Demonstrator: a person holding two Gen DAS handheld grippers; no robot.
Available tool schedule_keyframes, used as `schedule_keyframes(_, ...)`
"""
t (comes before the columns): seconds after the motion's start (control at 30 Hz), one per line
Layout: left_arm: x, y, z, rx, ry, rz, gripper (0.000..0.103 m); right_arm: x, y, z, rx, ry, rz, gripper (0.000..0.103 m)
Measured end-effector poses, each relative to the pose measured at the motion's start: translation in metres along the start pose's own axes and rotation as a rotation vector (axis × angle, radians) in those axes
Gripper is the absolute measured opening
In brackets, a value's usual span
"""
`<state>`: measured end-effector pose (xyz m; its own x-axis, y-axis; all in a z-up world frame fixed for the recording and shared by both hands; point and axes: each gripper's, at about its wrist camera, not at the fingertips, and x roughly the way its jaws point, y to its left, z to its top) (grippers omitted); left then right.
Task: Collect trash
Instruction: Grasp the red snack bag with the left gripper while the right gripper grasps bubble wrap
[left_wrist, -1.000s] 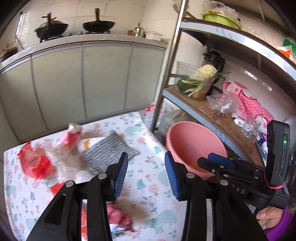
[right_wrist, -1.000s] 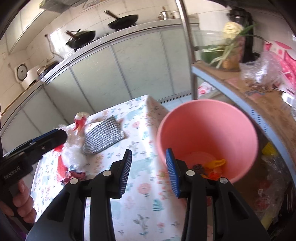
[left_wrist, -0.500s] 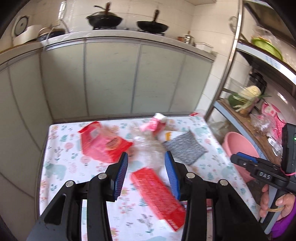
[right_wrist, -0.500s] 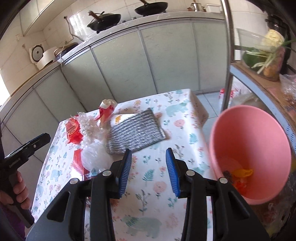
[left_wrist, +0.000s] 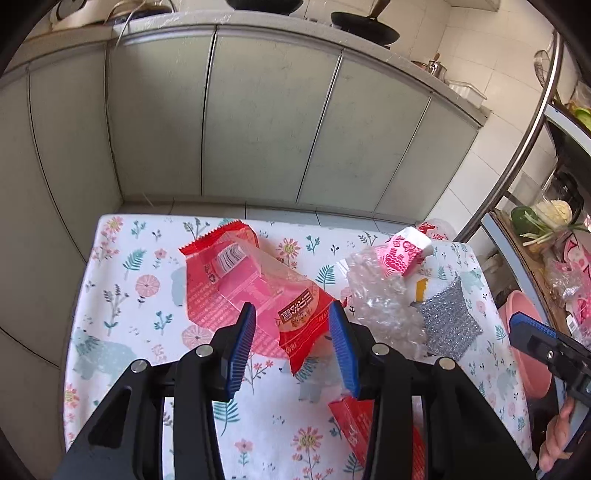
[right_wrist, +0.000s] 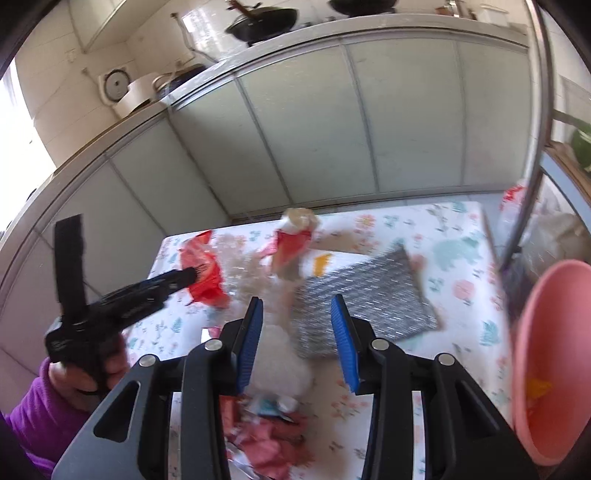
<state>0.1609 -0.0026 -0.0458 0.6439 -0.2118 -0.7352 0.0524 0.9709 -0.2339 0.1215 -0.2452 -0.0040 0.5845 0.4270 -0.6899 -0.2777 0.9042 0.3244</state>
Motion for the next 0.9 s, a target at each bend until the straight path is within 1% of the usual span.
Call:
schedule_keyframes(0.03, 0.004, 0.002, 0.000, -0.009, 0.003, -0.015, 0.040, 0.005, 0.007, 0.001, -0.017, 0.011, 0.012, 0.039)
schedule_keyframes(0.1, 0.009, 0.005, -0.001, -0.023, 0.009, -0.036, 0.036, 0.017, 0.020, 0.003, -0.048, 0.034, 0.031, 0.039)
schedule_keyframes(0.13, 0.010, 0.007, -0.001, -0.028, 0.008, -0.051, 0.030, 0.023, 0.027, 0.003, -0.064, 0.047, 0.038, 0.039)
schedule_keyframes(0.17, 0.011, 0.007, -0.003, -0.026, 0.005, -0.064, 0.018, 0.029, 0.032, 0.004, -0.079, 0.058, 0.043, 0.039)
schedule_keyframes(0.23, 0.012, 0.005, -0.004, -0.005, 0.003, -0.076, 0.004, 0.038, 0.040, 0.005, -0.101, 0.077, 0.047, 0.039)
schedule_keyframes(0.27, 0.011, 0.004, -0.004, 0.000, 0.000, -0.077, 0.001, 0.043, 0.043, 0.006, -0.112, 0.087, 0.045, 0.039)
schedule_keyframes(0.4, 0.002, 0.004, -0.005, 0.002, -0.021, -0.089, 0.000, 0.057, 0.046, 0.008, -0.132, 0.119, 0.029, 0.039)
schedule_keyframes(0.63, -0.030, 0.000, -0.007, 0.038, -0.079, -0.094, 0.000, 0.082, 0.044, 0.003, -0.136, 0.174, -0.020, 0.039)
schedule_keyframes(0.73, -0.042, -0.001, -0.010, 0.042, -0.096, -0.096, 0.000, 0.089, 0.043, 0.001, -0.115, 0.177, -0.012, 0.039)
schedule_keyframes(0.77, -0.046, 0.000, -0.010, 0.043, -0.101, -0.096, 0.000, 0.091, 0.042, 0.001, -0.112, 0.186, -0.015, 0.037)
schedule_keyframes(0.8, -0.050, 0.000, -0.011, 0.043, -0.106, -0.094, 0.000, 0.093, 0.042, 0.001, -0.107, 0.193, -0.009, 0.030)
schedule_keyframes(0.83, -0.054, 0.000, -0.011, 0.044, -0.112, -0.091, 0.000, 0.093, 0.042, 0.001, -0.106, 0.195, -0.006, 0.026)
schedule_keyframes(0.9, -0.061, 0.002, -0.011, 0.043, -0.121, -0.088, 0.000, 0.094, 0.047, 0.004, -0.107, 0.185, -0.005, 0.022)
